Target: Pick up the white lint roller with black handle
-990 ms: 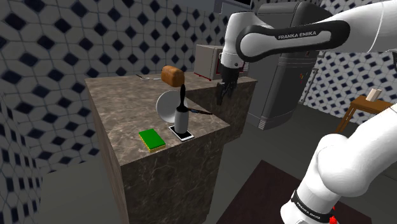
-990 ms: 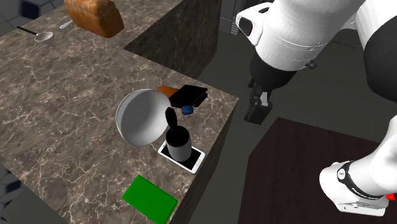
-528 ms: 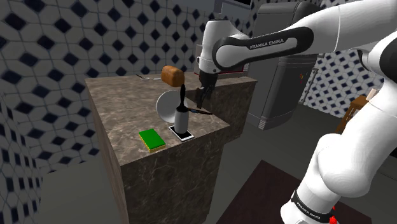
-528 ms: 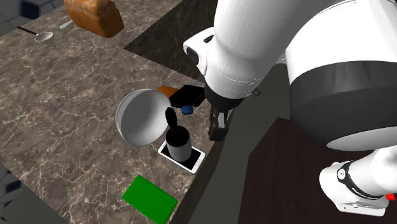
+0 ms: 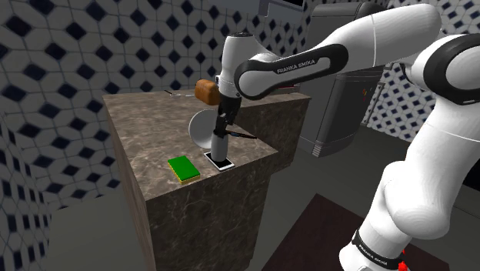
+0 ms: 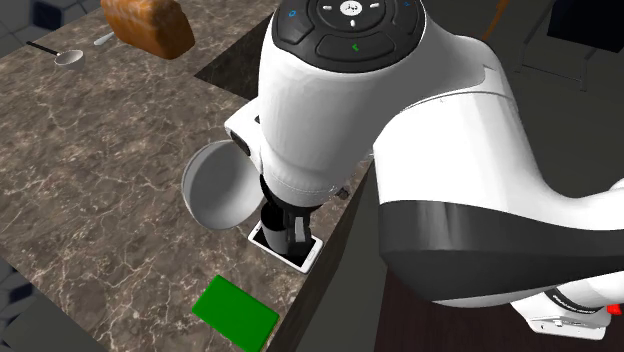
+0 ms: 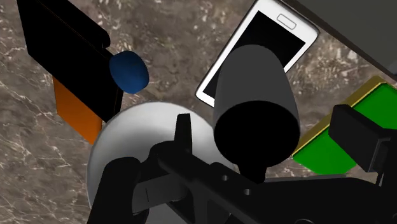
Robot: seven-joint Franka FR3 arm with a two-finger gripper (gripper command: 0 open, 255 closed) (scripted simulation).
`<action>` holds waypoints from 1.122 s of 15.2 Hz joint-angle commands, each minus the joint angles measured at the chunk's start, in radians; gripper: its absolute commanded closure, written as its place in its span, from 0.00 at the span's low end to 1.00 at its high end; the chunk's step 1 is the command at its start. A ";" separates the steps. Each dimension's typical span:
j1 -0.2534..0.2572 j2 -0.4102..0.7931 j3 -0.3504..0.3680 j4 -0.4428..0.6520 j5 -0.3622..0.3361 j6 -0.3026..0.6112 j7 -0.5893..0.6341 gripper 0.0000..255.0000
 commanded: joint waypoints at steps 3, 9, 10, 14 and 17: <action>-0.001 0.017 0.000 -0.037 -0.008 0.055 0.009 0.00; -0.001 0.021 -0.001 -0.053 -0.011 0.074 0.013 1.00; -0.001 0.021 -0.001 -0.053 -0.011 0.074 0.013 1.00; -0.001 0.022 -0.001 -0.052 -0.012 0.074 0.013 1.00; -0.001 0.023 -0.001 -0.051 -0.012 0.075 0.014 1.00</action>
